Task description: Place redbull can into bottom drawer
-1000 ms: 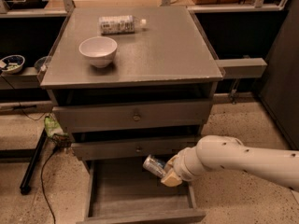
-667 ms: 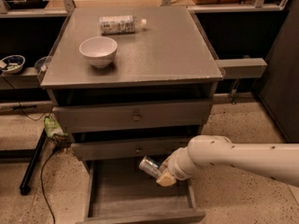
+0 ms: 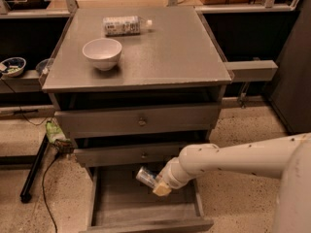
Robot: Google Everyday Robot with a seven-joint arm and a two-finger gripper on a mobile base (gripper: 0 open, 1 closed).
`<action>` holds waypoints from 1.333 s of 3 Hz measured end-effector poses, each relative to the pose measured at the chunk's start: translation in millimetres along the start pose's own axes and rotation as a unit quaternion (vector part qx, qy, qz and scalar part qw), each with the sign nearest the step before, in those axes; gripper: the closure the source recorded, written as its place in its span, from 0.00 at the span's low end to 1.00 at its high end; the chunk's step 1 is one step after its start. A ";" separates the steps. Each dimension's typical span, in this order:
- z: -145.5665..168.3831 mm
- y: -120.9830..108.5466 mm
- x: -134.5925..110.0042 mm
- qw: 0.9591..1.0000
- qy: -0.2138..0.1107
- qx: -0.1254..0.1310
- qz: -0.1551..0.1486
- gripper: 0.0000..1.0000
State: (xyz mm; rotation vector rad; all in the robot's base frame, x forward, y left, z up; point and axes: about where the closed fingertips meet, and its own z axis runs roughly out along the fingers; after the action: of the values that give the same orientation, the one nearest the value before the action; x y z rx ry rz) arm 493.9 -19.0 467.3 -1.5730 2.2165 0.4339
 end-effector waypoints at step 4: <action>92.8 -29.7 28.6 0.999 0.021 0.002 0.043 1.00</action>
Offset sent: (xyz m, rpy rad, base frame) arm 0.0213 0.0196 -0.0559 -0.0045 -0.0021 -0.0294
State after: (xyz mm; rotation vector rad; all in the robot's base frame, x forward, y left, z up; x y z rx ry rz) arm 525.8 -9.5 371.3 -1.5018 2.3226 0.4247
